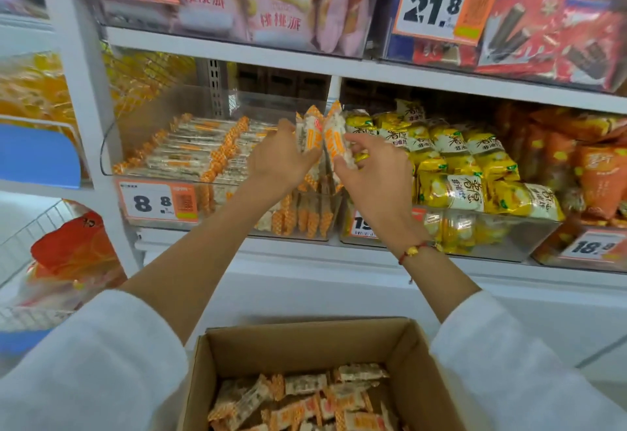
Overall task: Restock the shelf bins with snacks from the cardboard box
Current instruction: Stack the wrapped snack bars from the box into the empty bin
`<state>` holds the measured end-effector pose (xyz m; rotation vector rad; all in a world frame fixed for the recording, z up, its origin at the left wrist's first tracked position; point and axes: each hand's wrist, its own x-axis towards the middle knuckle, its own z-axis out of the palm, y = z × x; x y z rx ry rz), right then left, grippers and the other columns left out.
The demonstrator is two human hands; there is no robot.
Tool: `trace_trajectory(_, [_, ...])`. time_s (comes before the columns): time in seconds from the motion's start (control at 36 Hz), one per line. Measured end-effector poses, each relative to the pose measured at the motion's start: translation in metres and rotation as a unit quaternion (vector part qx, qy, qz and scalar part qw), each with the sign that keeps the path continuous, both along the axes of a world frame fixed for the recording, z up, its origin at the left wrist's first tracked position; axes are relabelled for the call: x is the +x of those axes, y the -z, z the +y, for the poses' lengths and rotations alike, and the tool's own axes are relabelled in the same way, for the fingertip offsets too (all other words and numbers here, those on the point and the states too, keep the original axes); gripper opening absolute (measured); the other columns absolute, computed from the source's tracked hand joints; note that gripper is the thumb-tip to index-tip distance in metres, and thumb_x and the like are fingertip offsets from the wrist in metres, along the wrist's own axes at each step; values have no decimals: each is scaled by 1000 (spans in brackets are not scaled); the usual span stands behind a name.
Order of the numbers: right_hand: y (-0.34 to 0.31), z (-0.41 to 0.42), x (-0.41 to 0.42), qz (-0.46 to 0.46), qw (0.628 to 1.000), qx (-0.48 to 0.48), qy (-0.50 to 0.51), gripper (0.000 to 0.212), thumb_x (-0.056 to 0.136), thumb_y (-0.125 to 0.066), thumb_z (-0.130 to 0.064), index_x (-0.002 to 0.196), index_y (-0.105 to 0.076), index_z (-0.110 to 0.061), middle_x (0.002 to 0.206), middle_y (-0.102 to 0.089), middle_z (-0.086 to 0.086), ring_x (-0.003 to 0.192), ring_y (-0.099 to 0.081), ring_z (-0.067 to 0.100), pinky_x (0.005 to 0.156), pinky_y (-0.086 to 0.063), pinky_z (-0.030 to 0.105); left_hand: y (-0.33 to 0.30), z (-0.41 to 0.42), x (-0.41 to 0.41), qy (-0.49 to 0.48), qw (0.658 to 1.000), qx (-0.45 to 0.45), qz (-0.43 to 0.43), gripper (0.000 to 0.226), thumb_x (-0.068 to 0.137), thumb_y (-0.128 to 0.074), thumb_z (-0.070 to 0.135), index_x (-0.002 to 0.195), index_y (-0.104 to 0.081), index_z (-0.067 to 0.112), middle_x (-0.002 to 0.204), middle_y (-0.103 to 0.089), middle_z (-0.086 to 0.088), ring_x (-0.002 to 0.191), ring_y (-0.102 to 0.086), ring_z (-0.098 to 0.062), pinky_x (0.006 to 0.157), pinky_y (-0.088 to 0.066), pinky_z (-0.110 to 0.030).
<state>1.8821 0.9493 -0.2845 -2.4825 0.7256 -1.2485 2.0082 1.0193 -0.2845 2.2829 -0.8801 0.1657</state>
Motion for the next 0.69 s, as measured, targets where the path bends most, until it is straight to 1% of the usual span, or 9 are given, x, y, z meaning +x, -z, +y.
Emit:
trace_trajectory(0.08, [-4, -2, 9, 54, 998, -21, 32, 35, 87, -63, -29, 121, -65, -18, 109, -68, 6, 93, -65, 24, 74, -48, 29, 0, -2, 0, -13, 997, 65, -42, 60, 88, -55, 56, 132, -41, 17, 114, -63, -11, 105, -60, -32, 73, -36, -34])
trace_trajectory(0.14, [-4, -1, 12, 103, 992, -49, 57, 31, 89, -60, -31, 114, -68, -14, 110, -66, 8, 96, -64, 28, 74, -50, 34, 1, -2, -3, -9, 992, 112, -59, 53, 89, -51, 60, 123, -53, 19, 109, -65, -8, 108, -59, -30, 82, -36, -36])
trace_trajectory(0.19, [-4, 1, 12, 140, 983, -88, 78, 29, 92, -57, -34, 107, -70, -14, 110, -63, 8, 99, -61, 28, 71, -48, 34, 6, -1, -3, 21, 988, 135, -68, 43, 93, -44, 59, 99, -67, 23, 93, -66, -7, 106, -59, -29, 93, -35, -39])
trace_trajectory(0.28, [-1, 1, 10, 183, 967, -158, 80, 33, 94, -50, -36, 106, -70, -12, 113, -59, 9, 112, -49, 26, 83, -43, 37, 15, 9, -1, 94, 984, 134, -62, 43, 99, -39, 46, 71, -61, 21, 78, -62, -6, 96, -61, -31, 88, -38, -38])
trace_trajectory(0.33, [2, 1, 8, 201, 958, -190, 72, 35, 94, -48, -34, 110, -68, -10, 118, -57, 10, 115, -45, 27, 90, -39, 38, 19, 17, 2, 124, 983, 115, -73, 32, 99, -44, 36, 81, -67, 23, 87, -69, -6, 95, -62, -31, 79, -38, -35])
trace_trajectory(0.39, [3, 1, 7, 216, 955, -196, 60, 35, 93, -49, -33, 114, -65, -10, 121, -55, 10, 115, -46, 27, 90, -38, 38, 23, 24, 5, 130, 984, 91, -80, 23, 97, -49, 29, 101, -72, 27, 102, -72, -1, 101, -62, -27, 81, -41, -33])
trace_trajectory(0.5, [-3, 1, 9, 234, 963, -133, 31, 26, 92, -54, -26, 112, -65, -13, 120, -51, 11, 99, -59, 29, 67, -41, 31, 26, 25, 11, 138, 984, 74, -82, 22, 95, -54, 32, 105, -73, 28, 110, -70, -2, 112, -54, -28, 90, -46, -39])
trace_trajectory(0.56, [-6, 0, 12, 214, 971, -102, 31, 23, 91, -56, -24, 109, -66, -13, 118, -53, 10, 94, -61, 30, 63, -40, 29, 23, 19, 16, 130, 988, 64, -59, 20, 93, -57, 32, 102, -74, 28, 111, -70, -2, 115, -53, -28, 91, -47, -41])
trace_trajectory(0.69, [-1, 1, 5, 101, 992, -71, 14, 24, 92, -56, -26, 111, -69, -17, 88, -50, 3, 68, -49, 18, 48, -29, 22, 11, -3, 29, 148, 984, 86, -40, 34, 89, -59, 46, 117, -66, 28, 117, -66, -2, 117, -53, -27, 93, -47, -40])
